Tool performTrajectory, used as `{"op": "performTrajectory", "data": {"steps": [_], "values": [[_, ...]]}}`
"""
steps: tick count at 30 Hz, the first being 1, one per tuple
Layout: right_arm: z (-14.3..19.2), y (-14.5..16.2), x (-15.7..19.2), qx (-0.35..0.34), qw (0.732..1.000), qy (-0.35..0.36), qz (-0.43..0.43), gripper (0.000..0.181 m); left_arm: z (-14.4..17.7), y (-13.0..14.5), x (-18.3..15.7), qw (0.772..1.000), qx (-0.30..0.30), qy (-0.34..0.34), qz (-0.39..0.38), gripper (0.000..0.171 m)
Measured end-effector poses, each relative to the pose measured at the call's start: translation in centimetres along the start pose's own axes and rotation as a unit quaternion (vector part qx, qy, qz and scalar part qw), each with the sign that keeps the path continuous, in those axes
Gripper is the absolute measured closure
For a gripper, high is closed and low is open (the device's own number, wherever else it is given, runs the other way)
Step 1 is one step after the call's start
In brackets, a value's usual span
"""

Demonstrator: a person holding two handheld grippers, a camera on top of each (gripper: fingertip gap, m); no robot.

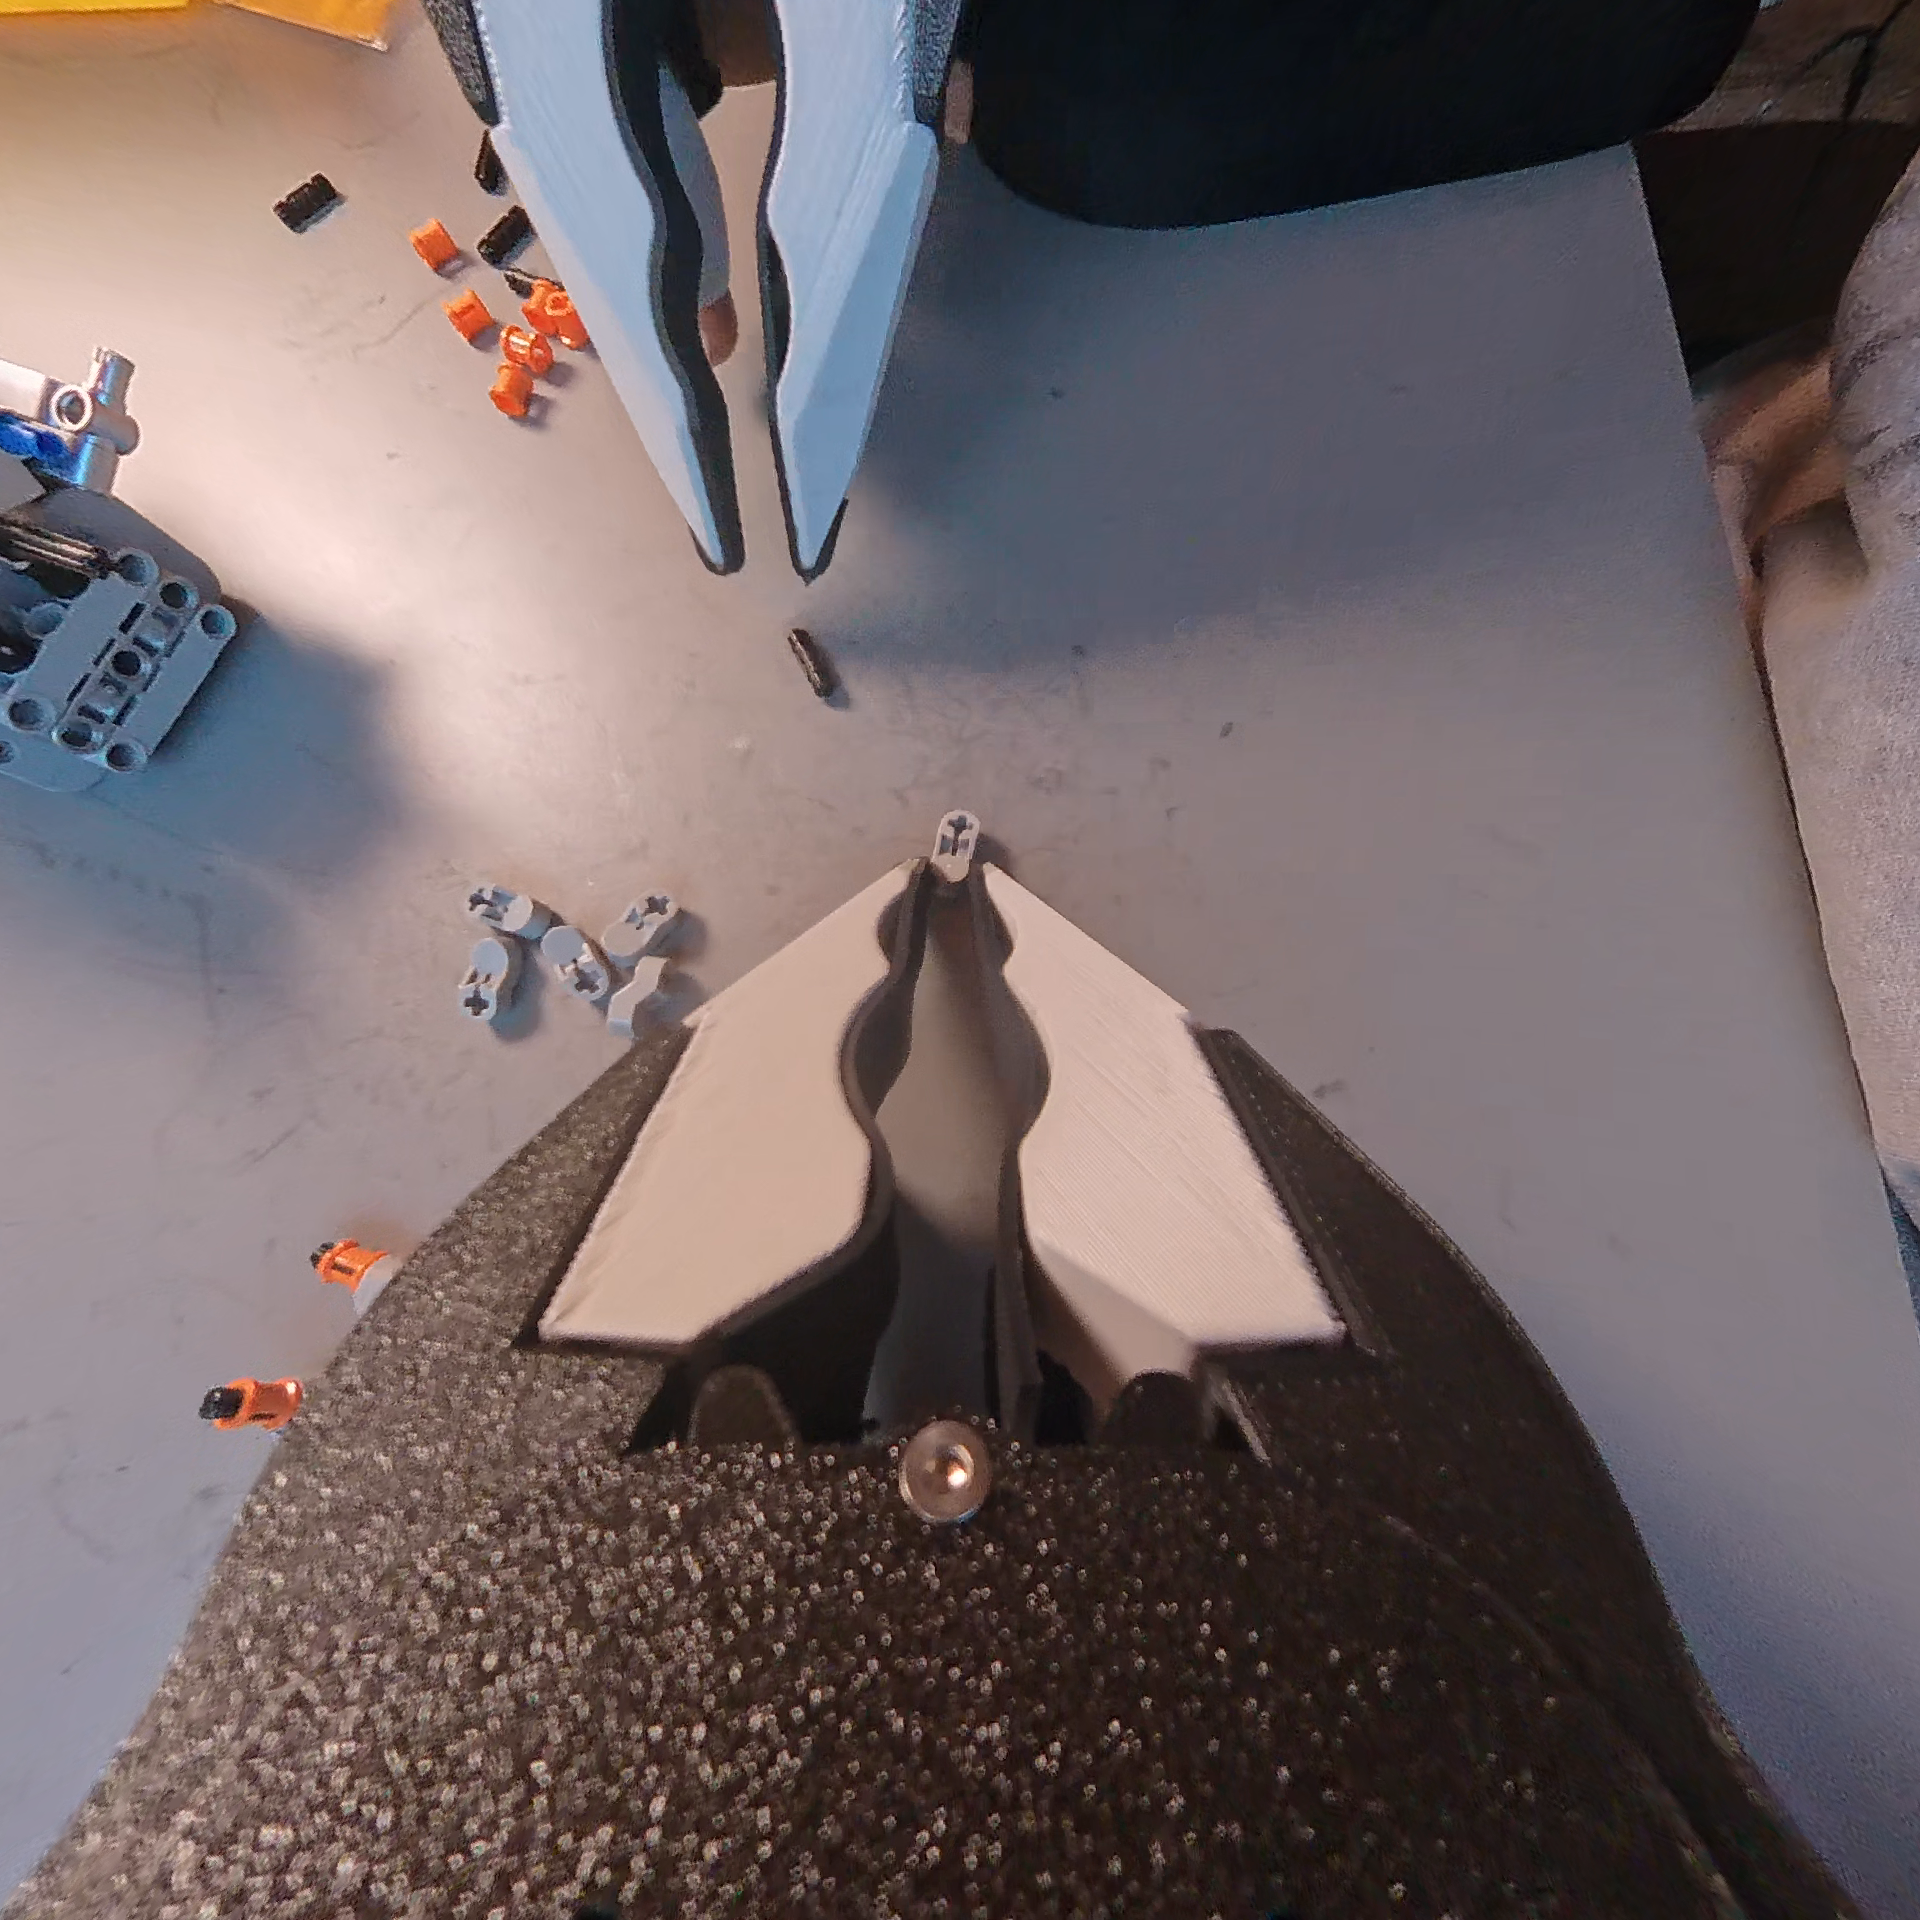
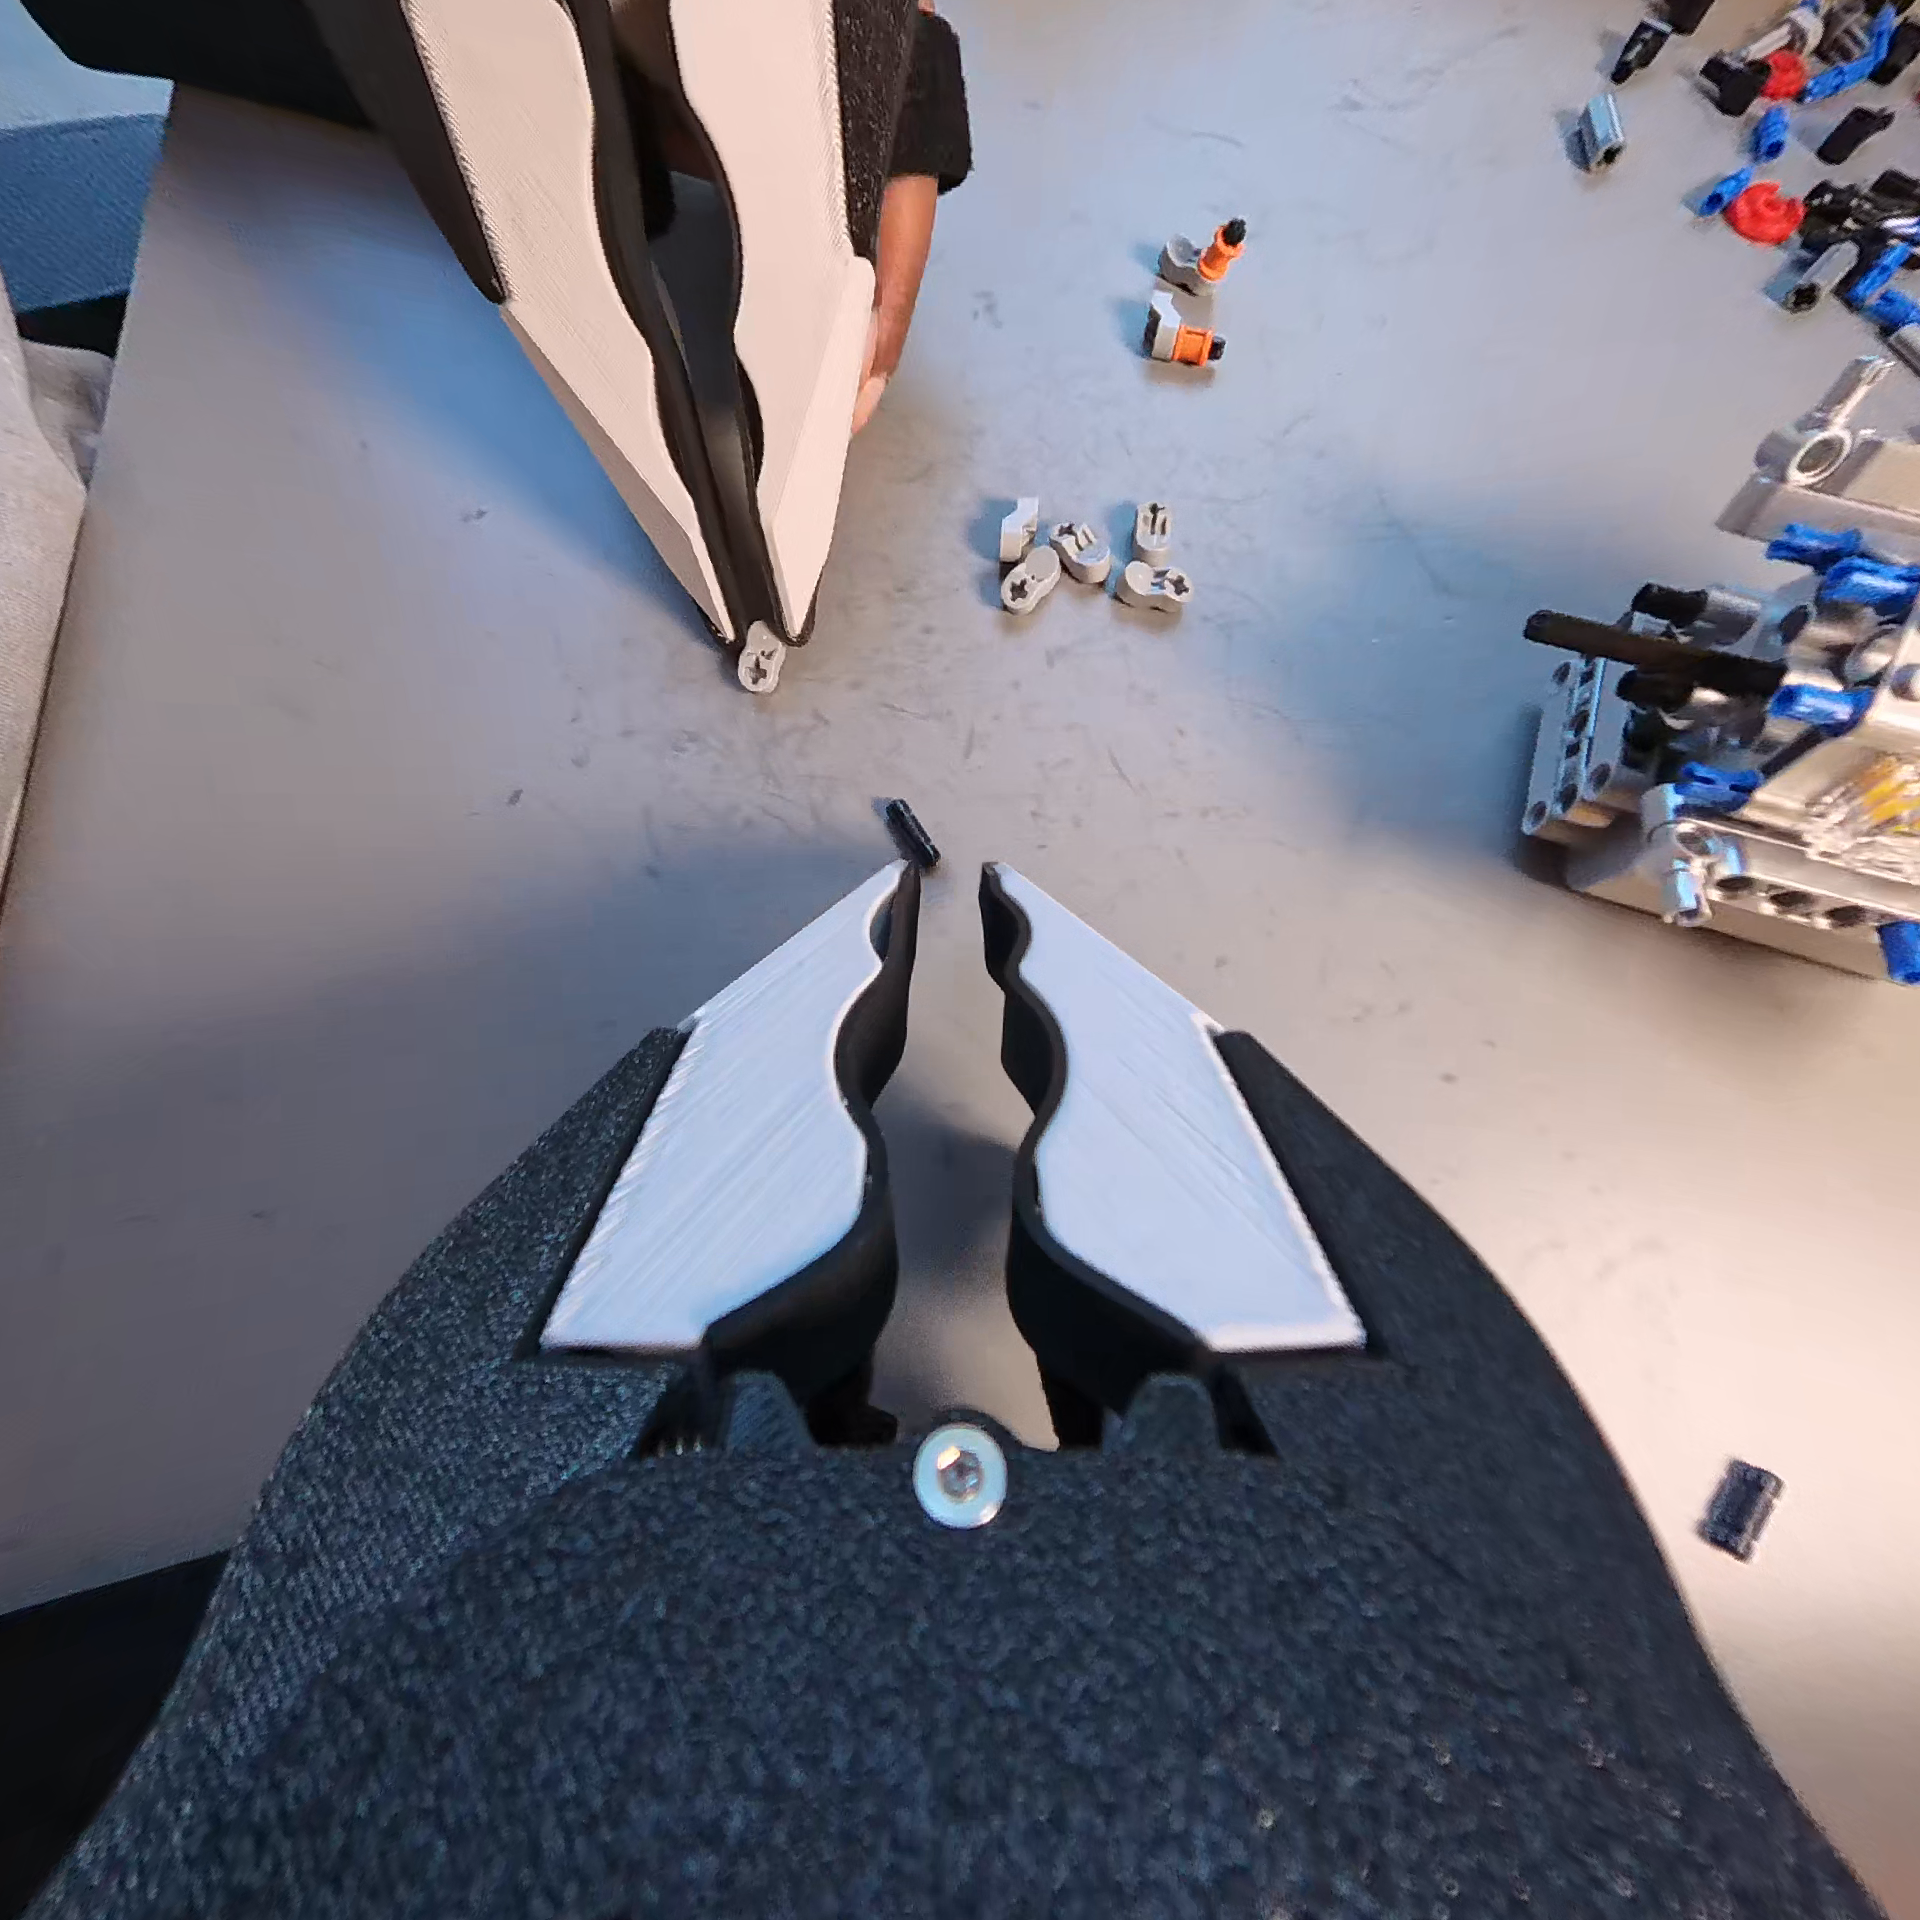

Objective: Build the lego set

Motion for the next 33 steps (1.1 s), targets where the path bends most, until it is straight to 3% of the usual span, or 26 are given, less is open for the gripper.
{"op": "performTrajectory", "data": {"steps": [12,17,27,33], "values": [[-1.3,-0.3,1.1,0.026,0.999,-0.007,0.044,0.173,0.1,0.0,-0.3,1.0,-0.005,-0.007,0.012,0.161],[-1.3,-0.4,1.5,0.021,0.997,0.003,0.069,0.178,1.2,-0.8,-0.1,0.998,-0.054,-0.012,0.034,0.158],[0.6,-4.9,3.7,-0.114,0.986,0.019,0.122,0.178,2.1,-2.4,-0.1,0.989,-0.135,0.003,0.057,0.159],[0.7,-5.4,4.8,-0.125,0.981,0.015,0.151,0.177,2.1,-2.9,-1.0,0.986,-0.151,0.04,0.05,0.161]]}}
Point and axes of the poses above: each gripper's, where its closed fingertips meet, z back along the fingers, y out of its underside, x = y × z across the jaws, the point moved 4 cm from there along z, back along the fingers, and after that the axes turned 15 degrees about y, right-handed, at the moved point
